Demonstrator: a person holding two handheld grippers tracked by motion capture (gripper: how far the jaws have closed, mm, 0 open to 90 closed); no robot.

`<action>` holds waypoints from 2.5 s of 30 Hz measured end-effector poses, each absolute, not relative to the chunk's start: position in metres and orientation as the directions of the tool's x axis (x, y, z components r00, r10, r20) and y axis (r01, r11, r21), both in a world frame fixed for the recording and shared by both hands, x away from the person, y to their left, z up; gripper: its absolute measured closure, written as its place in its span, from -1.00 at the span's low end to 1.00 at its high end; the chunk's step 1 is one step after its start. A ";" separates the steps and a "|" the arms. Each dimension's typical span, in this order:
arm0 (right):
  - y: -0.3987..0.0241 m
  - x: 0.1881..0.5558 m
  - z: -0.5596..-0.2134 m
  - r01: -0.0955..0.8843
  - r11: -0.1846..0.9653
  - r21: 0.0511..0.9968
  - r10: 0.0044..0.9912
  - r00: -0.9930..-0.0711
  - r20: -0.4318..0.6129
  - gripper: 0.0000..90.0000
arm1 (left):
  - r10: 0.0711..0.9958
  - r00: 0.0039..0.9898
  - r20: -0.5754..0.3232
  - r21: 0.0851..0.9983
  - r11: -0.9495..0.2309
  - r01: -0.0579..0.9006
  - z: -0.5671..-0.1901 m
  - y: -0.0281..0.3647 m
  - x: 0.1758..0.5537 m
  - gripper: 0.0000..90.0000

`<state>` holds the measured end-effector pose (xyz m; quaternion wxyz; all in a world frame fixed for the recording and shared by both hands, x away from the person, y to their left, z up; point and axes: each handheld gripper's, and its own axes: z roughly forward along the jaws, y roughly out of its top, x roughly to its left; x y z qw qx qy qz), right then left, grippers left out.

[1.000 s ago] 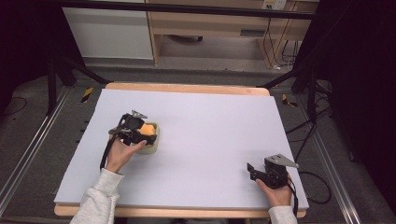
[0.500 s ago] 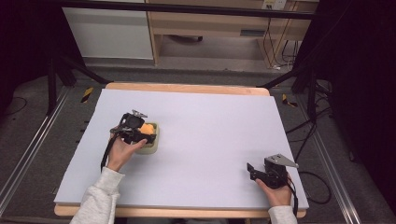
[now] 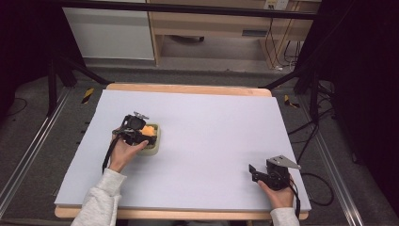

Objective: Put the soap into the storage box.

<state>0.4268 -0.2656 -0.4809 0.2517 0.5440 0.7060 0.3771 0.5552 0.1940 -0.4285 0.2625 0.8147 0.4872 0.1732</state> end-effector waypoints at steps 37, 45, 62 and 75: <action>-0.266 0.427 -0.481 0.578 0.123 0.807 0.958 -0.282 0.055 -0.45 | 0.888 0.459 0.038 0.582 -0.393 0.712 -0.440 0.193 0.560 -0.41; -0.265 0.427 -0.481 0.578 0.123 0.806 0.958 -0.281 0.056 -0.45 | 0.886 0.463 0.036 0.585 -0.394 0.709 -0.441 0.194 0.560 -0.42; -0.265 0.427 -0.481 0.578 0.125 0.807 0.958 -0.283 0.055 -0.45 | 0.884 0.465 0.036 0.600 -0.392 0.698 -0.440 0.195 0.560 -0.55; -0.266 0.426 -0.481 0.573 0.126 0.810 0.958 -0.282 0.050 -0.45 | 0.886 0.462 0.036 0.648 -0.373 0.665 -0.431 0.197 0.555 -0.56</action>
